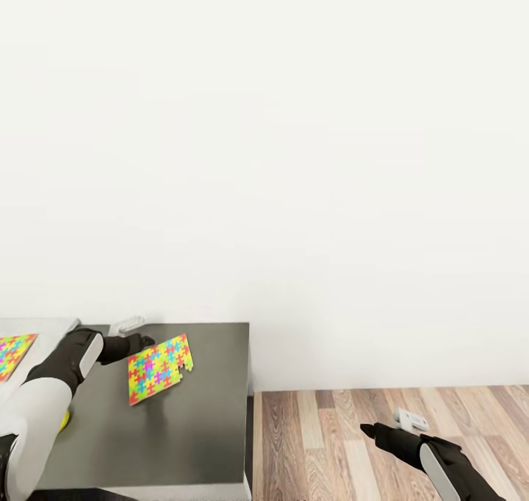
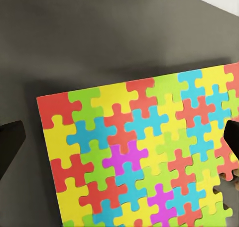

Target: Put all the toys in the child's room - the three board games (two on the bed and one on the table), the two jigsaw puzzles on the table, and the tennis ball on the table - inside the toy box on the table in the child's room.

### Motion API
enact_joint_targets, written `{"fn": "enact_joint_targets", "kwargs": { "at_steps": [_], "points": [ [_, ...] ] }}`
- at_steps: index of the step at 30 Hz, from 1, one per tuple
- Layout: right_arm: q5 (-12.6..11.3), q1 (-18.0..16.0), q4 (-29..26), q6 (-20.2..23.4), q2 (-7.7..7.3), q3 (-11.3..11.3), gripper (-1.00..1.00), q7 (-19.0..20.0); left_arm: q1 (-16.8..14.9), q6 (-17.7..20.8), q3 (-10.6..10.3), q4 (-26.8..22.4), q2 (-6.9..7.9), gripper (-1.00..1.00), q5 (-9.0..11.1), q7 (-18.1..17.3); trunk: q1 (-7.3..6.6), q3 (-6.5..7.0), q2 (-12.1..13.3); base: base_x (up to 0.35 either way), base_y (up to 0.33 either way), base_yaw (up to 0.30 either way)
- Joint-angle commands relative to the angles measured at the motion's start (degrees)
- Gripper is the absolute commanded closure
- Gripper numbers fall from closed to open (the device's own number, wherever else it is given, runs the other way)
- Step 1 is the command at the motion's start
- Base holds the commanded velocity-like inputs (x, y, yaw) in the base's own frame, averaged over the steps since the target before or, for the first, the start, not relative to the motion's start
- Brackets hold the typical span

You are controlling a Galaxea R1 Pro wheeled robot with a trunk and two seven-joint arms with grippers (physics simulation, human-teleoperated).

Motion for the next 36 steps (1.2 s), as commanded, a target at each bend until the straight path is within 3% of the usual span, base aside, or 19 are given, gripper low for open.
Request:
{"fn": "enact_joint_targets", "kwargs": {
  "at_steps": [1, 10, 36],
  "points": [
    [-0.11, -0.03, -0.07, 0.36, 0.01, -0.17, -1.00, 0.19, -0.06, 0.45, 0.28, -0.14, 0.06, -1.00, 0.42, -0.09, 0.03, -0.21, -0.12, 0.000, 0.000, 0.000],
    [-0.11, -0.03, -0.07, 0.36, -0.01, -0.17, -1.00, 0.19, -0.14, 0.91, 0.52, -1.47, 0.71, -1.00, 0.49, -2.05, 0.03, -1.06, -0.12, 0.000, 0.000, 0.000],
    [-0.11, -0.03, 0.02, 0.36, -0.02, -0.09, -1.00, 0.25, -0.33, 0.49, 0.68, -1.92, 1.39, -1.00, 0.67, -2.49, 0.03, -3.52, -0.12, 0.000, 0.000, 0.000]
  ]
}}
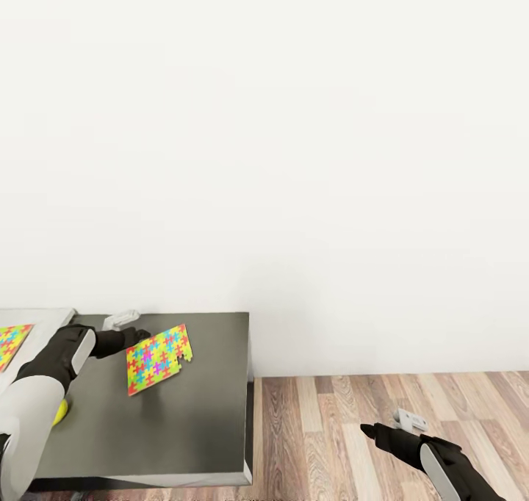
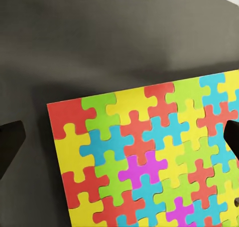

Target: Put all the toys in the child's room - the three board games (two on the bed and one on the table), the two jigsaw puzzles on the table, and the tennis ball on the table - inside the toy box on the table in the child's room.

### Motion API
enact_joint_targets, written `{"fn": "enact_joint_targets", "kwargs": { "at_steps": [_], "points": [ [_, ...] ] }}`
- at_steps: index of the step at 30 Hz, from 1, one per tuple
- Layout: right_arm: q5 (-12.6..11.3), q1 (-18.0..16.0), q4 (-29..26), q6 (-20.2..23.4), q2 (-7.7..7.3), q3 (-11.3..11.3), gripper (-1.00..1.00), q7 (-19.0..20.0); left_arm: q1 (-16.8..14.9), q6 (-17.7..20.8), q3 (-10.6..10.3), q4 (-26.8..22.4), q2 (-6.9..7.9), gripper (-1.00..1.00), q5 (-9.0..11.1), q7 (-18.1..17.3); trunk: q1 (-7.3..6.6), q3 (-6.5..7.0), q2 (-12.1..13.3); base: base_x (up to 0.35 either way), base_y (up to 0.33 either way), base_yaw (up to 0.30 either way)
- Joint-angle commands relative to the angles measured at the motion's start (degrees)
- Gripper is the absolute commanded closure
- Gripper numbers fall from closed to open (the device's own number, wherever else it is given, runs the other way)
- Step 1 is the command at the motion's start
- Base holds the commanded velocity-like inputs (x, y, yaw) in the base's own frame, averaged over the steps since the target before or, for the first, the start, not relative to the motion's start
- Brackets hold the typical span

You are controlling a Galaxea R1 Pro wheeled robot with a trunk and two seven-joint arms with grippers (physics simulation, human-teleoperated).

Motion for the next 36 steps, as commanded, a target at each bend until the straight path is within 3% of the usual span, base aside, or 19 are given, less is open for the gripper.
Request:
{"fn": "enact_joint_targets", "kwargs": {
  "at_steps": [1, 12, 36],
  "points": [
    [-0.11, -0.03, -0.07, 0.36, 0.01, -0.16, -1.00, 0.19, -0.04, 0.45, 0.23, -0.05, -0.01, -1.00, 0.42, 0.01, 0.03, -0.20, -0.11, 0.000, 0.000, 0.000],
    [-0.17, -0.03, -0.04, 0.05, -0.05, -0.26, -1.00, 0.20, -0.06, 0.43, 0.36, -0.23, 0.03, -1.00, 0.50, -0.09, 0.03, -1.04, -0.11, 0.000, 0.000, 0.000],
    [-0.25, -0.03, -0.01, -0.24, -0.07, -0.33, -1.00, 0.23, -0.10, 0.50, 0.33, -1.77, 0.03, -1.00, 0.56, -0.40, 0.03, -1.15, -0.11, 0.000, 0.000, 0.000]
  ]
}}
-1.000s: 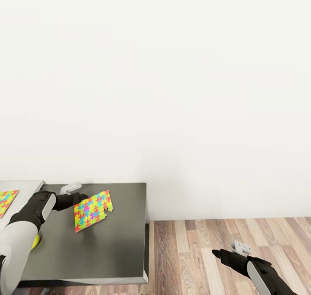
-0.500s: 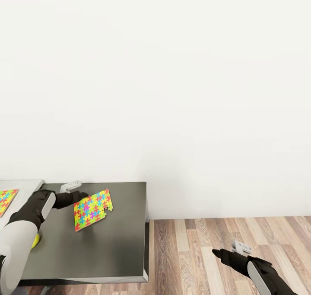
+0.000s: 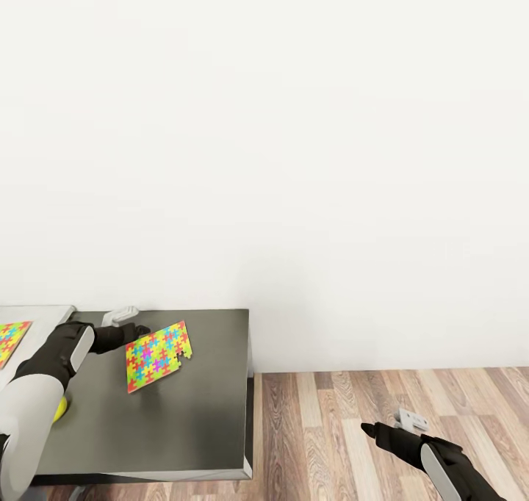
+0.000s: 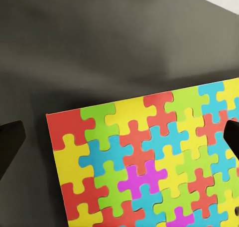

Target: Put all the toys in the child's room - the three board games (two on the bed and one on the table), the two jigsaw puzzles on the table, and the tennis ball on the table - inside the toy box on the table in the child's room.

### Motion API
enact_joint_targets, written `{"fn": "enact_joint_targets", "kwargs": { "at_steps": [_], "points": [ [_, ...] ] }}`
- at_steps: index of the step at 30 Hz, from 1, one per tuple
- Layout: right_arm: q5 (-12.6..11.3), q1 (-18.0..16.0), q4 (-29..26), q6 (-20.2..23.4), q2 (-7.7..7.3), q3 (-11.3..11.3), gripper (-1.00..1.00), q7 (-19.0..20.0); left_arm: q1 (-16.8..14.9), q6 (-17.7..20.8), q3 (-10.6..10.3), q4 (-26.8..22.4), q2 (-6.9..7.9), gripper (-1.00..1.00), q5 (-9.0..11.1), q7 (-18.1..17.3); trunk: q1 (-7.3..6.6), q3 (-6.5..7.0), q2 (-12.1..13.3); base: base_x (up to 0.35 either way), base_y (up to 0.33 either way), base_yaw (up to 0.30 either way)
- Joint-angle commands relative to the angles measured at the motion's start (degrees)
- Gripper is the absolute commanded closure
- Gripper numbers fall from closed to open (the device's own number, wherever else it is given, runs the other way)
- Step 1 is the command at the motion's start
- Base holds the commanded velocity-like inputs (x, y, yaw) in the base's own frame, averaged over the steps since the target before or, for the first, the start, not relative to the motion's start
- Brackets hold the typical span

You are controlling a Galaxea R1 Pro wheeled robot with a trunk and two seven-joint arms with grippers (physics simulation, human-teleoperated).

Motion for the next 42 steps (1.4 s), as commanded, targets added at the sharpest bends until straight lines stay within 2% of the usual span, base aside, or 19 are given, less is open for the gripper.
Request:
{"fn": "enact_joint_targets", "kwargs": {
  "at_steps": [1, 27, 36, 42],
  "points": [
    [-0.14, -0.03, -0.06, 0.36, 0.01, -0.15, -1.00, 0.20, -0.03, 0.46, 0.19, -0.04, -0.01, -1.00, 0.42, 0.03, 0.03, -0.10, -0.11, 0.000, 0.000, 0.000],
    [-0.09, 0.01, -0.04, 0.36, 0.10, -0.10, -1.00, 0.16, -0.01, 0.82, 0.24, -0.07, 0.02, -1.00, 0.45, -0.26, 0.03, -0.17, -0.11, 0.000, 0.000, 0.000],
    [-0.08, 0.00, -0.04, 0.36, 0.10, -0.08, -1.00, 0.22, -0.01, 1.34, 0.21, -0.03, 0.07, -1.00, 0.30, -6.56, 0.03, -0.80, -0.11, 0.000, 0.000, 0.000],
    [-0.08, -0.02, -0.06, 0.36, 0.10, -0.08, -1.00, 0.24, -0.02, 1.50, 0.19, -0.03, 0.10, -1.00, 0.24, -7.94, 0.03, -1.06, -0.11, 0.000, 0.000, 0.000]
  ]
}}
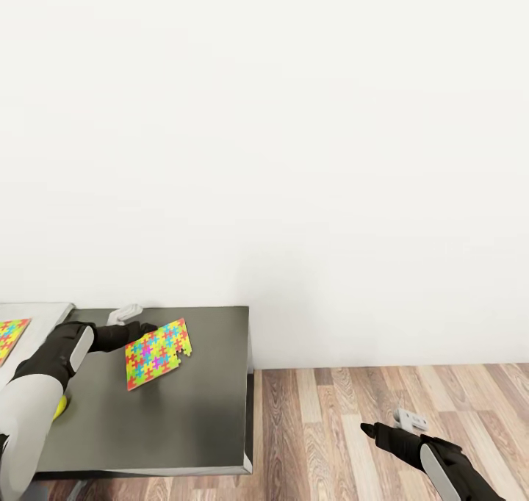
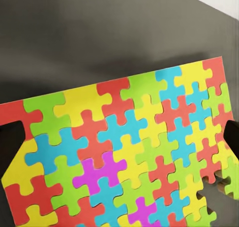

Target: Put all the toys in the child's room - the three board games (two on the bed and one on the table), the two jigsaw puzzles on the table, and the tennis ball on the table - inside the toy box on the table in the child's room.

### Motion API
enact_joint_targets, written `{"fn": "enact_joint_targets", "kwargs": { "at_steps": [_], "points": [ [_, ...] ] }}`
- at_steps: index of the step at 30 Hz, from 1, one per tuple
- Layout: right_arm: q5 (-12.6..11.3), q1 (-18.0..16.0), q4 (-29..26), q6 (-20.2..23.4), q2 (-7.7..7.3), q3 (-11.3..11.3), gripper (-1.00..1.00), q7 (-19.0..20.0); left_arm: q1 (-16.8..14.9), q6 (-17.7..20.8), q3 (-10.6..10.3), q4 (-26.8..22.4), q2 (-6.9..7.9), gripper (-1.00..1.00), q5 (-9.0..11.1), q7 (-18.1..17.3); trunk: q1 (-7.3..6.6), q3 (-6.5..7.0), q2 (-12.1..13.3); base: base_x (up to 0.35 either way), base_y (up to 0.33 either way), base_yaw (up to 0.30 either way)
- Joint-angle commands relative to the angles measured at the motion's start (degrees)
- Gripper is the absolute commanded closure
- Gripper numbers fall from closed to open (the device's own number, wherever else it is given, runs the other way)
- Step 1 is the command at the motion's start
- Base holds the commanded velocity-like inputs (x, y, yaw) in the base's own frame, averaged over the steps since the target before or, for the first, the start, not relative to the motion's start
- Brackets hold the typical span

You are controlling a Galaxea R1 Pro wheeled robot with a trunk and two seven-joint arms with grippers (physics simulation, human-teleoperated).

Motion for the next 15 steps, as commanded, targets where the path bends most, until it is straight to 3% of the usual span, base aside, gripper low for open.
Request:
{"fn": "enact_joint_targets", "kwargs": {
  "at_steps": [1, 15],
  "points": [
    [-0.13, -0.03, -0.07, 0.37, 0.01, -0.17, -1.00, 0.18, -0.04, 0.50, 0.18, -0.03, 0.00, -1.00, 0.40, -0.04, 0.03, -0.11, -0.11, 0.000, 0.000, 0.000],
    [-0.13, -0.01, -0.08, 0.37, 0.01, -0.17, -1.00, 0.27, -0.04, 0.59, 0.25, -0.03, 1.03, -1.00, 0.40, -0.40, 0.03, -0.21, -0.11, 0.000, 0.000, 0.000]
  ]
}}
